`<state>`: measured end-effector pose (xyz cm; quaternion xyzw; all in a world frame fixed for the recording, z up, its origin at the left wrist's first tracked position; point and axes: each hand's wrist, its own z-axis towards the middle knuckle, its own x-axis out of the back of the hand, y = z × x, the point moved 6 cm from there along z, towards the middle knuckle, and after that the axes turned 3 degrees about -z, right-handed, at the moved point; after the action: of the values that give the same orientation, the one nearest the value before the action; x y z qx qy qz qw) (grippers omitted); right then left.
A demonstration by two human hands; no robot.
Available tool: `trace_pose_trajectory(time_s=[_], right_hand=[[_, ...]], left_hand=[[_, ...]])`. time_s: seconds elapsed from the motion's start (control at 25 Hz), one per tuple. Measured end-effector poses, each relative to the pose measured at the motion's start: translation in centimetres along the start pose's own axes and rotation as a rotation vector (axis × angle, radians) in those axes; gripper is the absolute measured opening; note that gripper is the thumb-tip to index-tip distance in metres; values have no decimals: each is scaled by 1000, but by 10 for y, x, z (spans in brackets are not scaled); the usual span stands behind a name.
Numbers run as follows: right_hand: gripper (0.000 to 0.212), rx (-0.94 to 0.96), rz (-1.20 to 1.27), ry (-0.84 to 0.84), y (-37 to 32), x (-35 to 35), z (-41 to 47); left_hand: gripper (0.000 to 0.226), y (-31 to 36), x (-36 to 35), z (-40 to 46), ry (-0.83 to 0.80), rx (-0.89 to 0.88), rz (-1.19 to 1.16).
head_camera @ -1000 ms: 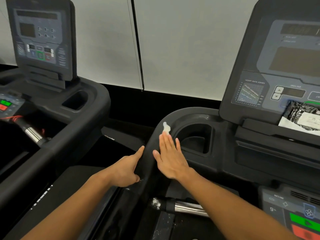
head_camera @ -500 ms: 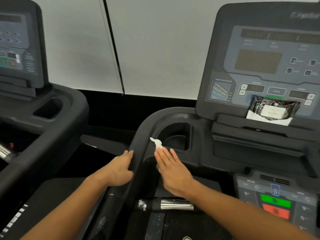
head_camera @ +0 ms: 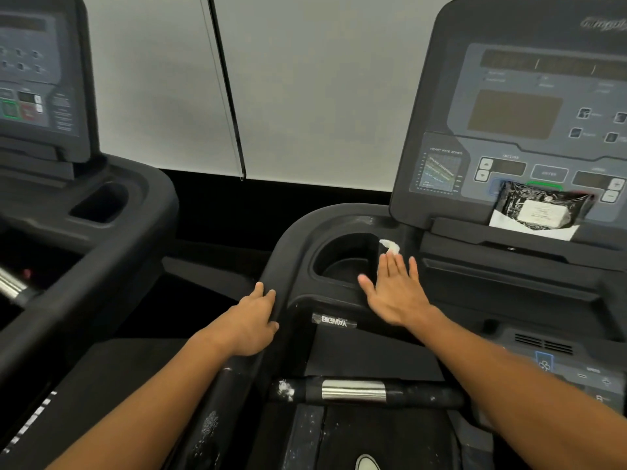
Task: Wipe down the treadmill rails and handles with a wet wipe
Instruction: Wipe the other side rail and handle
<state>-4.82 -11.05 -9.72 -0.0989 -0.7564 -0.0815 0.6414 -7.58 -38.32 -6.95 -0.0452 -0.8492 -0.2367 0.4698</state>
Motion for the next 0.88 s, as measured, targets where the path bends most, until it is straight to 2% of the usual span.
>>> trace_pose_trajectory(time_s=[0.16,0.24,0.32,0.48,0.56,0.6,0.68,0.76,0.84,0.88], right_hand=[[63,256,-134,153,0,-31,-59],[71,365,-142,153,6,-29,-64],[80,496,-237,229,6,-18,-63],[68,710,-288,266,-1,-19,-70],[64,726,-308,261,-22,-21,-62],[70,715,-274,239,-40,-21,-54],[84,657,-123,135,-85,-20,-42],[90,544,167,71,-129,-23,-46],[84,408,615,86,-172,-32,-82],[76,291,881,23,-185,-38,-105]], left_hand=[[85,-14,0,-6,3,-59,-61],[89,-20,2,-7,-19,-66,-87],[88,-24,7,-6,-28,-65,-119],[87,-27,12,-3,-22,-72,-105],[84,-28,14,-1,-9,-80,-111],[81,-30,15,-2,2,-79,-128],[72,-33,15,-2,25,-66,-218],[61,-39,14,-5,72,-34,-354],[53,-45,13,-10,126,-9,-395],[51,-47,12,-11,145,3,-392]])
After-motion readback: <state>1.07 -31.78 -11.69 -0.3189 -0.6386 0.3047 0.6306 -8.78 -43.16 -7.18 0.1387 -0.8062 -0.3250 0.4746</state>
